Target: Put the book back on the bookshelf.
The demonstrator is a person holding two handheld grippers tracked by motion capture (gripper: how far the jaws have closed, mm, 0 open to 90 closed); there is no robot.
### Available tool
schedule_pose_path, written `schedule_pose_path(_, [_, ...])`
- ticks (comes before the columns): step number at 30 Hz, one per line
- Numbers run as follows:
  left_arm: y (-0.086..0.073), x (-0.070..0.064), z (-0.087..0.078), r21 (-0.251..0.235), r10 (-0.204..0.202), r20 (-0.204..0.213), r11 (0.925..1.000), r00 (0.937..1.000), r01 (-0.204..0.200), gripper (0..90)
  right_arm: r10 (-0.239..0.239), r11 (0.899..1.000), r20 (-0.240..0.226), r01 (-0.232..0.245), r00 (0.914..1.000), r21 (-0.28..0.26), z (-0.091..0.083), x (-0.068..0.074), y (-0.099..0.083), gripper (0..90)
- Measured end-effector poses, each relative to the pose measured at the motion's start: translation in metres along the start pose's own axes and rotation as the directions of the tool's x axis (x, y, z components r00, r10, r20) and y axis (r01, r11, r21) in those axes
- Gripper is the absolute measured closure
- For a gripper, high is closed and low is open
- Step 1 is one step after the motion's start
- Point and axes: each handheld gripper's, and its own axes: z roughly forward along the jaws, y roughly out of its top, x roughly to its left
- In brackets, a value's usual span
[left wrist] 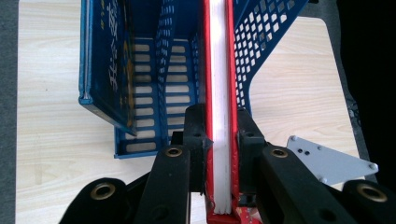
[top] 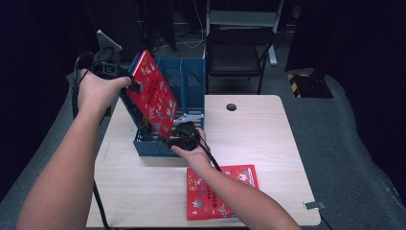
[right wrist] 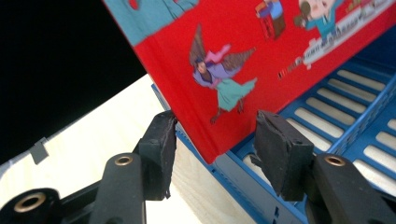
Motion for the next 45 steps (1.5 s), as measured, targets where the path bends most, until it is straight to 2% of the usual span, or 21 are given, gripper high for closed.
schedule_pose_path(3, [0.001, -0.001, 0.002, 0.004, 0.006, -0.003, 1.0000, 1.0000, -0.006, 79.3, -0.045, 0.999, 0.005, 0.045, 0.9990, 0.000, 0.001, 0.001, 0.003, 49.2])
schedule_pose_path(6, [0.001, -0.001, 0.004, 0.007, 0.008, -0.005, 0.9999, 1.0000, -0.008, 79.4, -0.052, 0.999, 0.007, 0.052, 0.9986, 0.005, 0.003, 0.001, 0.004, 50.9])
schedule_pose_path(11, [0.002, 0.000, 0.007, -0.002, -0.010, -0.006, 1.0000, 0.9999, 0.010, 79.4, -0.020, 1.000, -0.001, 0.020, 0.9998, 0.012, 0.007, -0.002, 0.005, 52.4])
schedule_pose_path(12, [0.002, 0.001, 0.008, -0.003, -0.011, -0.005, 0.9999, 0.9999, 0.011, 79.3, -0.030, 0.999, 0.006, 0.030, 0.9995, 0.009, 0.007, -0.004, 0.005, 52.6])
schedule_pose_path(15, [0.003, 0.001, 0.010, 0.003, -0.014, -0.011, 0.9999, 0.9998, 0.015, 79.3, -0.009, 1.000, 0.009, 0.008, 0.9999, 0.013, 0.009, -0.008, 0.006, 53.3])
schedule_pose_path(18, [0.004, 0.001, 0.012, 0.004, -0.018, -0.014, 0.9998, 0.9997, 0.018, 79.3, -0.017, 1.000, 0.008, 0.017, 0.9998, 0.020, 0.012, -0.012, 0.008, 53.5])
schedule_pose_path(19, [0.004, 0.002, 0.013, 0.007, -0.016, -0.012, 0.9998, 0.9998, 0.017, 79.4, -0.005, 1.000, 0.014, 0.004, 0.9999, 0.025, 0.012, -0.012, 0.008, 53.8])
schedule_pose_path(30, [0.005, 0.002, 0.025, 0.011, -0.026, -0.029, 0.9996, 0.9992, 0.026, 79.4, -0.048, 0.998, 0.031, 0.047, 0.9984, 0.052, 0.022, -0.014, 0.013, 56.0])
schedule_pose_path(41, [0.005, 0.000, 0.027, 0.009, -0.021, -0.042, 0.9997, 0.9989, 0.022, 79.3, -0.031, 0.998, 0.051, 0.028, 0.9982, 0.058, 0.026, -0.022, 0.020, 58.2])
schedule_pose_path(42, [0.005, -0.001, 0.027, 0.005, -0.024, -0.045, 0.9997, 0.9987, 0.025, 79.4, -0.016, 0.998, 0.046, 0.013, 0.9988, 0.061, 0.027, -0.022, 0.020, 58.3])
schedule_pose_path(45, [0.005, -0.001, 0.029, 0.014, -0.018, -0.050, 0.9997, 0.9986, 0.019, 79.3, -0.041, 0.998, 0.048, 0.038, 0.9980, 0.051, 0.029, -0.023, 0.021, 58.3])
